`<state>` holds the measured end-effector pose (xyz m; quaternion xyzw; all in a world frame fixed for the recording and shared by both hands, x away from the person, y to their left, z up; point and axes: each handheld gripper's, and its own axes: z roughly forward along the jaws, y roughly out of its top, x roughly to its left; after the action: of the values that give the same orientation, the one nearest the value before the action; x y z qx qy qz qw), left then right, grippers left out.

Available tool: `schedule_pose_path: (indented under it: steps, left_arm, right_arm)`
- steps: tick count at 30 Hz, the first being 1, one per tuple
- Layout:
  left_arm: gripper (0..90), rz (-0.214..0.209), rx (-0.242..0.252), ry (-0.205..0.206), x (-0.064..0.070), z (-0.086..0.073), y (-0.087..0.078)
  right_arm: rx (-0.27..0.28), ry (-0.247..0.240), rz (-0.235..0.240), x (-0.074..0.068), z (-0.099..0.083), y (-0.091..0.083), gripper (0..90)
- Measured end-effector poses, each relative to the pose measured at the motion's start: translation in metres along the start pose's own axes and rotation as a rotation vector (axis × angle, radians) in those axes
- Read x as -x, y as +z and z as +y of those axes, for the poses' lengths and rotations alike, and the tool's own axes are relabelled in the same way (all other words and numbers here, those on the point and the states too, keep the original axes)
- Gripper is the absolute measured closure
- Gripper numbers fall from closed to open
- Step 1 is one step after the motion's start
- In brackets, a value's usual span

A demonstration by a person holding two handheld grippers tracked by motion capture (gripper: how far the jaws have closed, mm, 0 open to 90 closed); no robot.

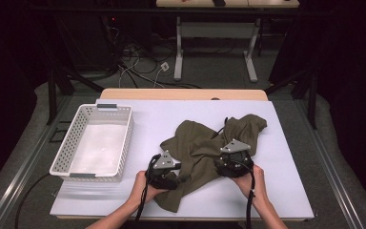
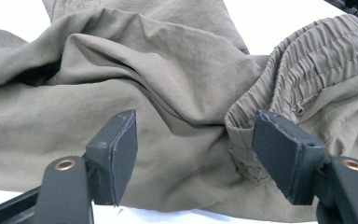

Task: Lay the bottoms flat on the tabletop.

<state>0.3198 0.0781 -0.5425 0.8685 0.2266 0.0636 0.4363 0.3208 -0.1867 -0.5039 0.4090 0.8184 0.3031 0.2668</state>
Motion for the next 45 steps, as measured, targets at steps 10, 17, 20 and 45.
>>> schedule_pose_path:
  steps: [10, 17, 20, 45]
  left_arm:
    - [80.9, -0.091, -0.025, 0.059, 0.013, -0.001, 0.01]
    - [81.4, -0.138, -0.04, 0.076, 0.017, -0.001, 0.013]
    - [81.1, -0.151, -0.04, 0.074, 0.018, -0.001, 0.016]
    - [53.5, -0.17, -0.065, 0.114, 0.026, 0.006, 0.025]
  right_arm:
    - [0.01, -0.002, 0.034, -0.007, 0.004, -0.003, 30.9]
    - [0.007, 0.012, 0.07, -0.01, 0.006, 0.0, 30.6]
    - [0.014, 0.018, 0.086, -0.013, 0.009, -0.001, 30.5]
    - [-0.042, -0.023, 0.189, -0.039, 0.016, 0.031, 86.1]
